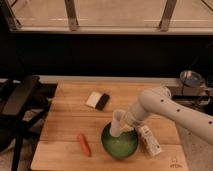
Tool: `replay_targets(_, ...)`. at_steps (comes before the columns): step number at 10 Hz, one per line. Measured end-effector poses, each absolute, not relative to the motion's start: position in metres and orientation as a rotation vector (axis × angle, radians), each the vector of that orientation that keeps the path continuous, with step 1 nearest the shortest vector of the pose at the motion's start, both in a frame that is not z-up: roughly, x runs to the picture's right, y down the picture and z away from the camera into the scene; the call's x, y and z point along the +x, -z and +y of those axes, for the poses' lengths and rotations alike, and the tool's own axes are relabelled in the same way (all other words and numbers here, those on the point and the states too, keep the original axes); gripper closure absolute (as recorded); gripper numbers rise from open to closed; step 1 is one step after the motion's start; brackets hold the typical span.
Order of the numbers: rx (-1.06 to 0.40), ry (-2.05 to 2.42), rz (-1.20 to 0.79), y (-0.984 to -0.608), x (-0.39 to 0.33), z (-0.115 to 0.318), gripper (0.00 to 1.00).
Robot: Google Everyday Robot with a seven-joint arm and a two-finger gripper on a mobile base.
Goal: Place the ceramic cup in the ceramic bowl
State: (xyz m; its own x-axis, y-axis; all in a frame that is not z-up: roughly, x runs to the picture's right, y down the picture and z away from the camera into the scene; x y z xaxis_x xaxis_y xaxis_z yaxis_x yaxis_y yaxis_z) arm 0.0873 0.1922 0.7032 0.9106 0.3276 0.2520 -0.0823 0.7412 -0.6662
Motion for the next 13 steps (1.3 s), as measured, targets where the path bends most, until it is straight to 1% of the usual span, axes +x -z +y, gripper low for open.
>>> replay_targets(1,-0.704,-0.233,-0.367,-0.7052,0.0897,0.1952,0.96)
replay_targets(3,-0.701,-0.222,-0.36,-0.7048,0.0901,0.1951,0.82)
replay_targets(5,-0.697,-0.203,-0.329,-0.7029,0.0946,0.1943,0.57)
replay_targets(7,-0.697,-0.191,-0.318,-0.7029,0.0964,0.1942,0.4)
replay_targets(8,-0.695,-0.172,-0.312,-0.7031,0.0961,0.1943,0.26)
replay_targets(10,-0.693,-0.164,-0.311,-0.7032,0.0967,0.1952,0.2)
replay_targets(13,-0.67,-0.143,-0.325,-0.699,0.0938,0.1939,0.2)
